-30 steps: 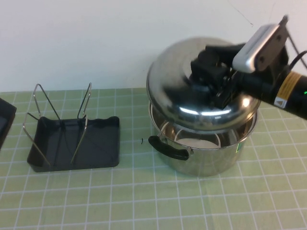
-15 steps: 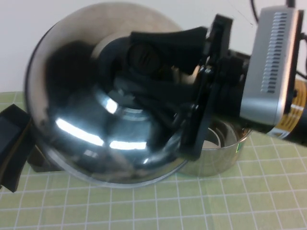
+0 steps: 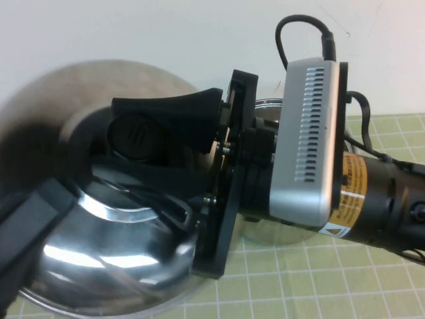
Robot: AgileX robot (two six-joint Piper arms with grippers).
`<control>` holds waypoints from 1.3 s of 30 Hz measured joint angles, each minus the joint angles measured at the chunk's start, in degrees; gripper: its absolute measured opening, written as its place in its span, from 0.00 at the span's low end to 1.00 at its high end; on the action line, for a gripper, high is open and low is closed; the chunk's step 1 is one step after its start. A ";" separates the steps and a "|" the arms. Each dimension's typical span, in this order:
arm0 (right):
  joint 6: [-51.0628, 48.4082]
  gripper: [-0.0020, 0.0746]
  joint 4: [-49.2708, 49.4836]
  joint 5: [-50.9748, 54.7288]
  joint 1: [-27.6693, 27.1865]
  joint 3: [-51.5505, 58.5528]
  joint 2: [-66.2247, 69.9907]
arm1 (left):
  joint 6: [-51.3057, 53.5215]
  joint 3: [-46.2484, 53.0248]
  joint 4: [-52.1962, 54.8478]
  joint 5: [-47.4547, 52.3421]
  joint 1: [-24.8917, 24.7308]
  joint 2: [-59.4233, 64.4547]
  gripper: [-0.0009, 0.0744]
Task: Put pot lid on rack
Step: Hand over the pot lid, then place the pot lid on the pot rack
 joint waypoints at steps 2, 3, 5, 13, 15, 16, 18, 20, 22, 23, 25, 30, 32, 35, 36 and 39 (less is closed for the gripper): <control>0.00 0.48 0.64 -0.10 -0.11 0.00 0.63 | -0.64 0.00 -1.00 -1.34 0.00 0.00 0.27; 0.14 0.48 0.89 -0.62 -0.12 0.00 0.96 | -0.64 0.00 -1.38 -1.25 0.00 0.00 0.26; 0.23 0.48 1.18 -1.33 -0.12 0.00 1.22 | -1.18 0.00 -1.37 -1.19 0.09 0.00 0.26; 1.88 0.58 1.44 -6.87 -0.12 -0.12 1.46 | -1.32 -0.24 -1.01 -1.51 0.09 0.00 0.24; 3.75 0.69 1.44 -9.99 0.00 -1.07 1.35 | -0.39 -1.11 -0.15 -0.93 0.09 0.00 0.24; 4.44 0.73 1.44 -10.69 0.00 -1.68 1.06 | 0.09 -1.76 0.09 -0.34 0.09 0.00 0.24; 5.52 0.77 1.04 -11.62 0.12 -3.04 -0.10 | 0.93 -4.03 1.39 2.25 0.09 0.20 0.24; 5.89 0.79 0.26 -12.03 0.12 -4.29 -1.67 | 2.04 -6.84 3.37 4.88 0.09 0.20 0.24; 5.78 0.79 -0.11 -12.50 0.12 -5.39 -3.93 | 2.80 -10.63 6.44 7.86 0.09 0.20 0.24; 5.00 0.78 -0.31 -12.64 0.12 -5.73 -5.25 | 2.96 -12.70 8.88 9.90 0.09 0.46 0.24; 2.19 0.71 -1.86 -12.78 0.12 -6.11 -8.02 | 3.06 -16.36 15.20 14.36 0.09 1.14 0.24; -3.62 0.27 -14.15 -7.07 0.12 -6.21 -17.59 | 1.38 -22.32 25.99 25.58 0.09 6.25 0.24; -1.69 0.14 -20.21 2.21 0.12 -6.21 -22.11 | 1.28 -23.07 27.01 27.53 0.09 9.50 0.24; 7.08 0.06 -30.88 17.08 0.12 -6.01 -27.77 | 2.53 -23.28 27.65 27.18 0.09 15.99 0.24; 11.39 0.05 -34.83 21.70 0.12 -5.49 -29.60 | 3.54 -23.28 27.79 26.65 0.09 18.69 0.24; 23.36 0.04 -45.07 30.91 0.12 -2.41 -34.40 | 6.53 -23.28 27.20 26.09 0.09 26.62 0.24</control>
